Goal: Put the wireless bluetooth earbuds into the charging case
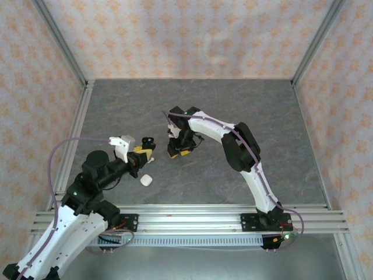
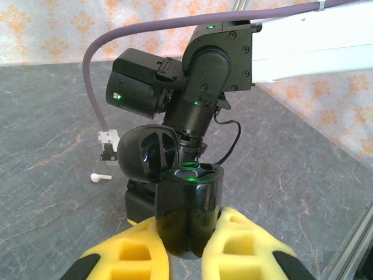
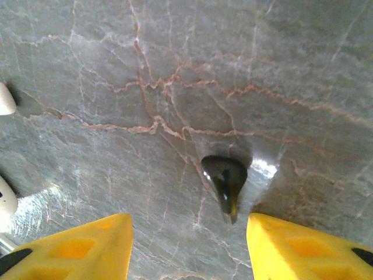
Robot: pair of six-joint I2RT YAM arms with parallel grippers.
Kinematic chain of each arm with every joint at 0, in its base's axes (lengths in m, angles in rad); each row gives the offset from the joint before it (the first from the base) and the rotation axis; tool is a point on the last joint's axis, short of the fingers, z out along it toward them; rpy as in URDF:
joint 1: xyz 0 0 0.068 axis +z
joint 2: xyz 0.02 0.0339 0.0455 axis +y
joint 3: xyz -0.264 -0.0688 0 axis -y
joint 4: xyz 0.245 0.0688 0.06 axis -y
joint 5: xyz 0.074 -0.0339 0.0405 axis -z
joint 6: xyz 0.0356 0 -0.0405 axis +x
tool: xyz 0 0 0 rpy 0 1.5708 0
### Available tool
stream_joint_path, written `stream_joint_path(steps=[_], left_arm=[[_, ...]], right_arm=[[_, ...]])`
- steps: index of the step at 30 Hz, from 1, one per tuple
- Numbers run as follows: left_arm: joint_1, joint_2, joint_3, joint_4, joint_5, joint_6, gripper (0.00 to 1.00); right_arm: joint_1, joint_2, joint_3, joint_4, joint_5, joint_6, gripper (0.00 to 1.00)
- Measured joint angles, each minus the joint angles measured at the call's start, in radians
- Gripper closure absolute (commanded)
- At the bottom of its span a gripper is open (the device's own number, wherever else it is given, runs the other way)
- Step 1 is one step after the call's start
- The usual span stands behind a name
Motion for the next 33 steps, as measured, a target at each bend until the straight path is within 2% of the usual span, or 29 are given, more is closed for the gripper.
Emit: stream_joint_path(steps=[5,13,24,33], left_arm=[[0.0,-0.014,-0.005,-0.001,-0.002,0.0,1.0],[0.0,-0.015,-0.009,0.0,-0.003,0.0,1.0],[0.0,-0.014,-0.018,-0.002,-0.003,0.0,1.0],[0.0,-0.004,-0.018,-0.003,-0.003,0.001,1.0]], right_arm=[[0.01,0.0,0.025,-0.053,0.005,0.011,0.46],[0.01,0.013,0.188,-0.124,0.051,0.022,0.51],[0.036,0.202,0.425,-0.259,0.153,0.017,0.5],[0.057,0.217,0.46,-0.309,0.213,0.016,0.51]])
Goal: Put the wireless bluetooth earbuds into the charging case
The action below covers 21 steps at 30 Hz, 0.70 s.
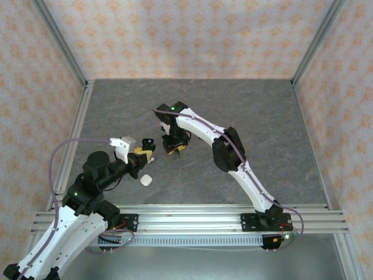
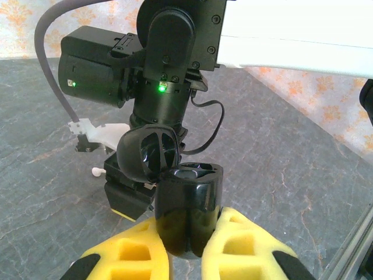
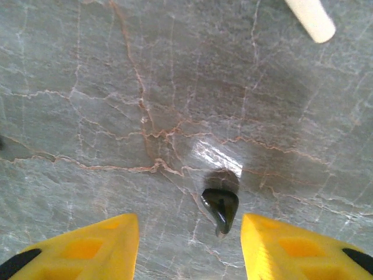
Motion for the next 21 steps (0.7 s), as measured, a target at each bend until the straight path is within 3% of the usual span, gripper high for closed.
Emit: stream_joint_path(steps=[21], left_arm=[[0.0,0.033,0.0,0.003,0.019,0.002,1.0]], right_arm=[[0.001,0.034,0.004,-0.011,0.021,-0.006,0.57]])
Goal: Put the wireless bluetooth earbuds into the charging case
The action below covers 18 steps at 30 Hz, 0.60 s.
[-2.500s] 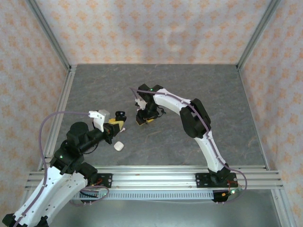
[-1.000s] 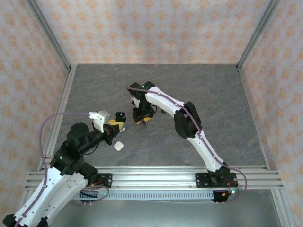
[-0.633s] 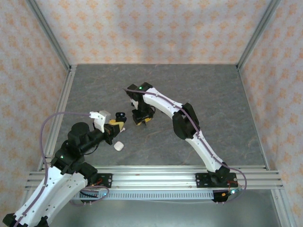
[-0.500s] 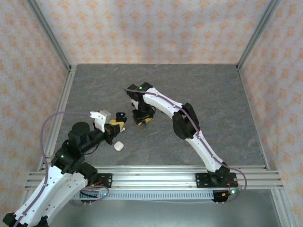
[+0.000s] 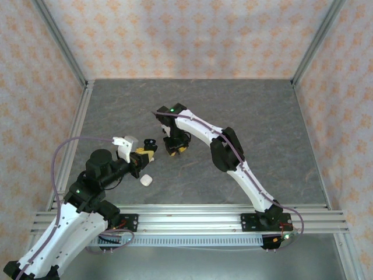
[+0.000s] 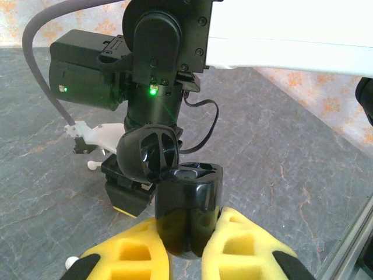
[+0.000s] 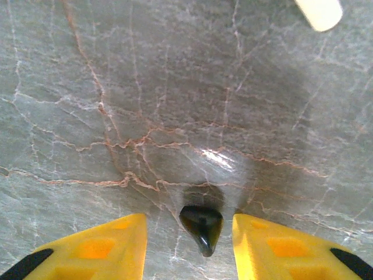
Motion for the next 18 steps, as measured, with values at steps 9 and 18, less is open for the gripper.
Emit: stream_joint_path(steps=[9,18], left_arm=[[0.0,-0.007,0.0,-0.001,0.003,0.001,1.0],[0.0,-0.014,0.0,-0.003,0.005,0.011,1.0]], right_arm=[[0.0,0.006,0.014,-0.008,0.003,0.008,0.59],[0.0,0.011,0.02,-0.01,0.009,0.021,0.67]])
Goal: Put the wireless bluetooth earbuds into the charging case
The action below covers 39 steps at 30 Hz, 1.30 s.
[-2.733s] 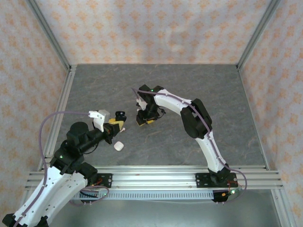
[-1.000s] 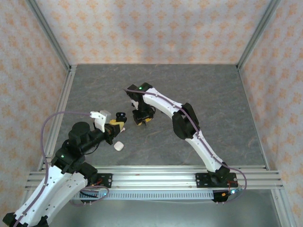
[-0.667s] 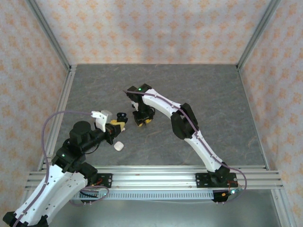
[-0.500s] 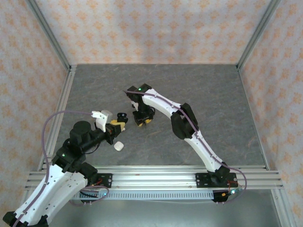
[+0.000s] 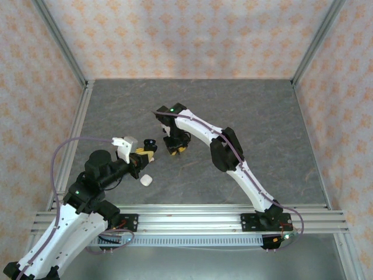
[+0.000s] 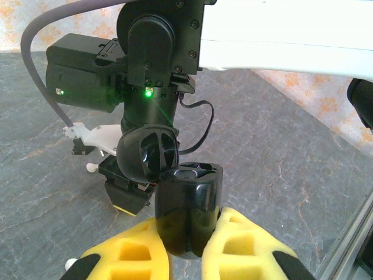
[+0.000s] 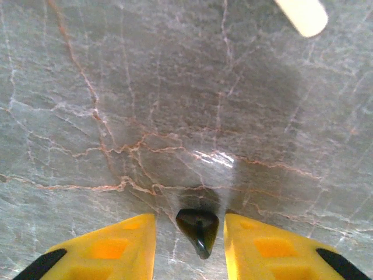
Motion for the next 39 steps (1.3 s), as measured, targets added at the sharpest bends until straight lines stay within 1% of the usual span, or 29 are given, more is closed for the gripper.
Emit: stream_joint_path(steps=[5,9,15,21,27,32,39], left_arm=[[0.0,0.0,0.0,0.0,0.01,0.014,1.0],[0.0,0.0,0.0,0.0,0.015,0.017,1.0],[0.0,0.001,0.0,0.0,0.033,0.017,1.0],[0.0,0.008,0.0,0.0,0.044,0.02,1.0],[0.0,0.019,0.0,0.0,0.052,0.025,1.0],[0.0,0.04,0.0,0.0,0.069,0.035,1.0],[0.0,0.045,0.0,0.001,0.074,0.04,1.0]], right_arm=[[0.0,0.001,0.002,0.002,0.002,0.007,0.68],[0.0,0.002,0.002,0.002,0.0,0.021,0.64],[0.002,0.003,0.004,0.002,-0.002,0.039,0.64],[0.002,0.007,0.014,0.0,0.002,0.049,0.69],[0.002,0.007,0.019,0.006,0.002,0.052,0.69],[0.002,0.008,0.02,0.006,0.002,0.056,0.75],[0.002,0.011,0.02,0.005,0.005,0.055,0.8]])
